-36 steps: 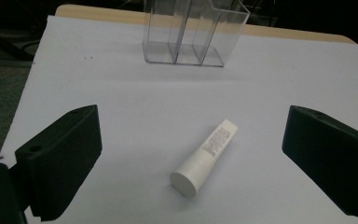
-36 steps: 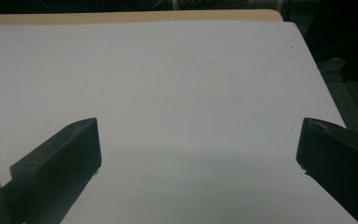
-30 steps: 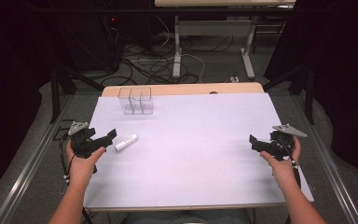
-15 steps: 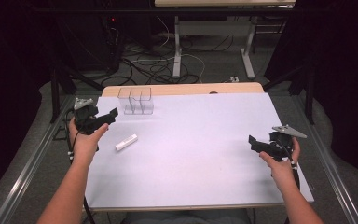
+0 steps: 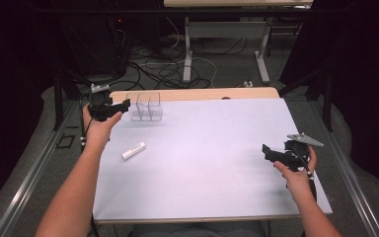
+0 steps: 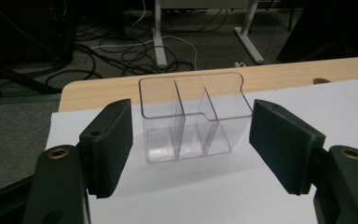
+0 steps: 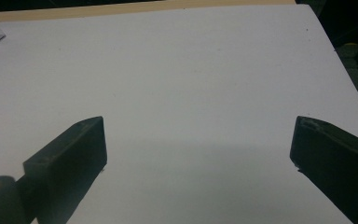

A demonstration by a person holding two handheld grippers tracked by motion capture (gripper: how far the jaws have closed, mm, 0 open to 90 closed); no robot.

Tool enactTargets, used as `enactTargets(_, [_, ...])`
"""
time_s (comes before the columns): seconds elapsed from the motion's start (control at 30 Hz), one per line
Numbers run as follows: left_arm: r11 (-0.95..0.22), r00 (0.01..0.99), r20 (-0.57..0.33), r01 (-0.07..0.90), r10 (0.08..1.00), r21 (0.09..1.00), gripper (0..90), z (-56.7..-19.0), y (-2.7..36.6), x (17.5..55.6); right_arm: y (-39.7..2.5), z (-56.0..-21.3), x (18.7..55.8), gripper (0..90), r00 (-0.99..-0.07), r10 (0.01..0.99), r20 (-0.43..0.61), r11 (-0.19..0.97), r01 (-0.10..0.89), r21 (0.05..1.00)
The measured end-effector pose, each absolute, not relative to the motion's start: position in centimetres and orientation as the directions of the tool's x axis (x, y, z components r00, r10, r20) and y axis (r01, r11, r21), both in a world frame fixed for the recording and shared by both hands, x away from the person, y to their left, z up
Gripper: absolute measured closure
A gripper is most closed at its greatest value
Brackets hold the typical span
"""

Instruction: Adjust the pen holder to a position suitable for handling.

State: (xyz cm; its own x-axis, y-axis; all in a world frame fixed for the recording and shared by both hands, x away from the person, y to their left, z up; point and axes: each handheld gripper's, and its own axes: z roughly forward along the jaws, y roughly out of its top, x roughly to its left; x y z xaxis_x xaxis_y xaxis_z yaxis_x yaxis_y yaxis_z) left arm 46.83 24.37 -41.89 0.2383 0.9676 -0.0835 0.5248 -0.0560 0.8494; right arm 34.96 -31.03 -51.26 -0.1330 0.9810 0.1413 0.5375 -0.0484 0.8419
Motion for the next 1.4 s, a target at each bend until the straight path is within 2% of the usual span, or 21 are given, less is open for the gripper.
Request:
enactTargets(0.07, [-0.060,0.231,-0.076,0.529,0.970,0.846,30.8,-41.7,24.3,47.5,-31.1,-51.3,34.9,3.7,-0.130,0.982,0.140,-0.047,0.544,0.838])
enactTargets(0.13, [-0.056,0.223,-0.077,0.536,0.972,0.842,31.0,-41.5,24.2,48.1,-31.0,-51.6,35.2,3.7,-0.122,0.982,0.144,-0.063,0.507,0.860])
enactTargets(0.17, [-0.064,0.221,-0.068,0.537,0.973,0.841,31.2,-41.4,24.1,48.4,-31.1,-51.4,35.0,3.7,-0.129,0.981,0.145,-0.053,0.537,0.842])
enactTargets(0.3, [-0.074,0.211,-0.050,0.539,0.976,0.839,32.0,-40.9,24.0,49.4,-31.0,-51.5,35.0,4.5,-0.131,0.978,0.163,-0.066,0.547,0.834])
enactTargets(0.8, [-0.040,0.211,-0.092,0.549,0.973,0.835,39.6,-39.8,23.8,53.1,-30.7,-51.9,35.1,4.9,-0.140,0.978,0.151,-0.048,0.559,0.828])
enactTargets(1.2, [-0.031,0.168,-0.087,0.597,0.982,0.801,51.9,-41.2,23.5,55.0,-30.7,-52.0,35.1,5.1,-0.141,0.975,0.174,-0.065,0.567,0.821])
enactTargets(1.4, [0.014,0.136,-0.135,0.654,0.981,0.757,58.8,-41.9,23.7,55.5,-30.7,-51.9,35.1,5.1,-0.151,0.973,0.177,-0.061,0.568,0.821])
